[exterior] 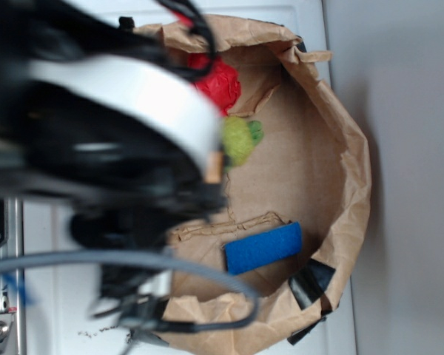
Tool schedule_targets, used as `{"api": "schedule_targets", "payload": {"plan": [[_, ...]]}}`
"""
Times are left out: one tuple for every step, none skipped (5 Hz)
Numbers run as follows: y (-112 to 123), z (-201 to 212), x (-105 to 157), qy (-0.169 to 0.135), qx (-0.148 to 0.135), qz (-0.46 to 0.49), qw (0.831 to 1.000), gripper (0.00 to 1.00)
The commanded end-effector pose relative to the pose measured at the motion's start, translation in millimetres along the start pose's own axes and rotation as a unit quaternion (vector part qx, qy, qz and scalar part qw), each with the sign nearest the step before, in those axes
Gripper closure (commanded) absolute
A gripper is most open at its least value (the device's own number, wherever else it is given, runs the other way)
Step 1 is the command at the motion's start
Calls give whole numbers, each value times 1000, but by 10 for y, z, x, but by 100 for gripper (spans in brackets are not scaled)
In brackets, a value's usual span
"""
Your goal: Grab the red paper.
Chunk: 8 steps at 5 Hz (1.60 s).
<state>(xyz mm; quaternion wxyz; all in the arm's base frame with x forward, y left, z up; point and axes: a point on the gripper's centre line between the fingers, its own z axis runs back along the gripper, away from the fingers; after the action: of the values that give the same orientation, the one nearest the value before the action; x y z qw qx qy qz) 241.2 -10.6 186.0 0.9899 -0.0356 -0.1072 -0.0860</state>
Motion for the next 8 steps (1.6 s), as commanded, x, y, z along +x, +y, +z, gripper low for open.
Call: {"api": "schedule_targets", "payload": {"plan": [[499, -383, 150, -13, 45, -50, 998, 0], [499, -383, 150, -13, 45, -50, 998, 0], [499, -383, 150, -13, 45, -50, 998, 0], [499, -383, 150, -13, 45, -50, 998, 0], [499, -383, 150, -13, 45, -50, 998, 0], [609, -724, 37, -17, 67, -68, 995, 0], [652, -969, -78, -3, 89, -87, 992, 0], [723, -1099, -97, -8, 100, -85, 991, 0]]}}
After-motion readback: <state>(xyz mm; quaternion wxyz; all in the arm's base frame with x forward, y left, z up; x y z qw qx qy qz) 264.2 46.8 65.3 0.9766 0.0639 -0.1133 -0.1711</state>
